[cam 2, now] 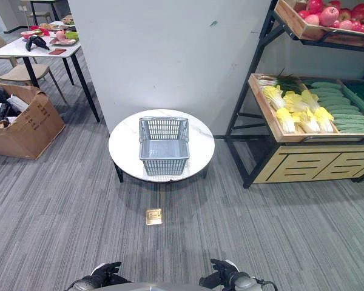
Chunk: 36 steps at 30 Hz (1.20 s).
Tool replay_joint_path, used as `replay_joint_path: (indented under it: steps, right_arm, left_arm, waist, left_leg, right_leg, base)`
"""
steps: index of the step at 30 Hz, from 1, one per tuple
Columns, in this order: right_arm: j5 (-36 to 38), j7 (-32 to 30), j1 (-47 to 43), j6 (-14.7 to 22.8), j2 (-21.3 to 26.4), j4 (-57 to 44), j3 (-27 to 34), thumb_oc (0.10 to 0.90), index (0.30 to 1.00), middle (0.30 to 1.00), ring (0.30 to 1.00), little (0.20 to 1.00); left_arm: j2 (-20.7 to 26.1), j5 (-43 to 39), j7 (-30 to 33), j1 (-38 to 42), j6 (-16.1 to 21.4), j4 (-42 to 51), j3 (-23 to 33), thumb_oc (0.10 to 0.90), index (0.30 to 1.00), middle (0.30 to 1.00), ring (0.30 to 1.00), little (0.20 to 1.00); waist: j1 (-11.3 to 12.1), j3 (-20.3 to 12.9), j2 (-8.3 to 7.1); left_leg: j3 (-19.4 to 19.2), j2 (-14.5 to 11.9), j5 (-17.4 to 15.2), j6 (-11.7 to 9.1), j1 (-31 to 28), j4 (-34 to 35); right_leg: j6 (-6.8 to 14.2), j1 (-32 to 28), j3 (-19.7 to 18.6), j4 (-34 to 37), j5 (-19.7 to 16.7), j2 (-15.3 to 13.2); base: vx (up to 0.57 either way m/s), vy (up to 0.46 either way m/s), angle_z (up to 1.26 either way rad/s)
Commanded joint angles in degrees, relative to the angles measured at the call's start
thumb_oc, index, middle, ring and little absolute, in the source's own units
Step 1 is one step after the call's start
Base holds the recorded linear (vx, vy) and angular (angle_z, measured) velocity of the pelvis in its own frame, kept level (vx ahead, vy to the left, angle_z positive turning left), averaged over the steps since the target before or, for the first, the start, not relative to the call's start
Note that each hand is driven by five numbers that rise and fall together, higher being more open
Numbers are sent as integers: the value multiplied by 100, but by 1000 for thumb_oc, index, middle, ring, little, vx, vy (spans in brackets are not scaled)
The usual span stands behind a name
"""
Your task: Get the vegetables into the basket
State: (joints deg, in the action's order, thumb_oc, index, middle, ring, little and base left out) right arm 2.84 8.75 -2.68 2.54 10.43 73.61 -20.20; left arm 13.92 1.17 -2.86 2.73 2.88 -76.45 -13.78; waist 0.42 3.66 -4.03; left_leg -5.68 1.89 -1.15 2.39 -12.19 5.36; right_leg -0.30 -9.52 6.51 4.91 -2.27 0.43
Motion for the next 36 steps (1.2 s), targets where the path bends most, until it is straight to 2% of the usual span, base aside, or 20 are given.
replay_joint_path:
  steps: [1,11,21,24,25,26,29,31,34,35,36]
  right_arm:
    - [-45,86,99,-68,-71,475,-300,900,1000,1000,1000,1000]
    - [-80,81,108,-71,-51,468,-298,900,1000,1000,1000,1000]
    - [44,108,20,-67,26,354,-237,900,1000,1000,1000,1000]
    - [149,99,-8,-48,72,258,-191,900,1000,1000,1000,1000]
    - [215,84,-32,-33,98,188,-170,900,1000,1000,1000,1000]
    - [215,84,-32,-33,98,187,-170,900,1000,1000,1000,1000]
    - [375,87,-42,-2,132,23,-133,900,1000,1000,1000,1000]
    - [491,96,-21,12,130,-69,-102,900,1000,1000,1000,1000]
    - [529,128,9,27,144,-180,-101,900,1000,1000,1000,1000]
    - [536,154,11,27,149,-211,-117,900,1000,1000,1000,1000]
    - [527,146,17,32,137,-210,-133,900,1000,1000,1000,1000]
  left_arm:
    - [-106,191,-40,-61,-77,-573,-109,900,1000,1000,1000,1000]
    - [-85,54,-35,-106,-37,-492,-16,900,1000,1000,1000,1000]
    - [-35,-23,-56,-54,3,-371,-49,900,1000,1000,1000,1000]
    - [4,-17,-39,-27,31,-276,-76,900,1000,1000,1000,1000]
    - [21,-26,-44,-11,34,-236,-93,900,1000,1000,1000,1000]
    - [21,-26,-44,-11,34,-237,-93,900,1000,1000,1000,1000]
    - [81,-61,-48,14,45,-157,-93,900,1000,1000,1000,1000]
    - [102,-58,-60,12,40,-138,-107,900,1000,1000,1000,1000]
    - [110,-42,-72,-16,51,-157,-92,900,1000,1000,1000,1000]
    - [124,-9,-77,4,65,-208,-97,900,1000,1000,1000,1000]
    - [120,-10,-72,4,64,-247,-89,900,1000,1000,1000,1000]
  waist:
    - [-9,-55,162]
    - [36,-40,149]
    - [108,181,153]
    - [124,292,151]
    - [138,384,143]
    - [140,380,141]
    - [161,606,104]
    - [161,657,99]
    - [156,655,125]
    - [138,668,144]
    - [126,672,137]
  left_leg:
    - [-572,61,-464,-87,-65,-36]
    - [-575,74,-483,-47,-78,-36]
    - [-525,124,-469,132,-71,-36]
    - [-536,138,-537,212,-41,-147]
    - [-535,142,-597,258,19,-284]
    - [-538,144,-598,259,26,-288]
    - [-571,213,-720,384,72,-527]
    - [-561,219,-723,384,42,-501]
    - [-549,198,-682,358,-24,-369]
    - [-495,159,-610,297,-60,-245]
    - [-475,152,-583,274,-75,-200]
  right_leg:
    - [549,-168,167,9,349,-299]
    - [566,-160,107,9,319,-304]
    - [624,168,-1,-623,425,-373]
    - [676,414,-44,-1117,525,-402]
    - [714,640,-54,-1549,539,-432]
    - [714,652,-57,-1563,546,-435]
    - [862,1272,-97,-2804,175,-565]
    - [869,1487,-92,-3023,110,-573]
    - [832,1603,-118,-2646,22,-517]
    - [865,1606,-243,-1890,-186,-443]
    - [891,1605,-393,-1463,-325,-391]
  base:
    - [0,0,0]
    - [0,22,-2]
    - [17,92,-6]
    - [29,138,-11]
    - [4,115,-13]
    - [-10,106,-21]
    - [-9,106,-24]
    - [33,57,-20]
    - [66,11,-3]
    - [82,-45,7]
    - [132,-73,12]
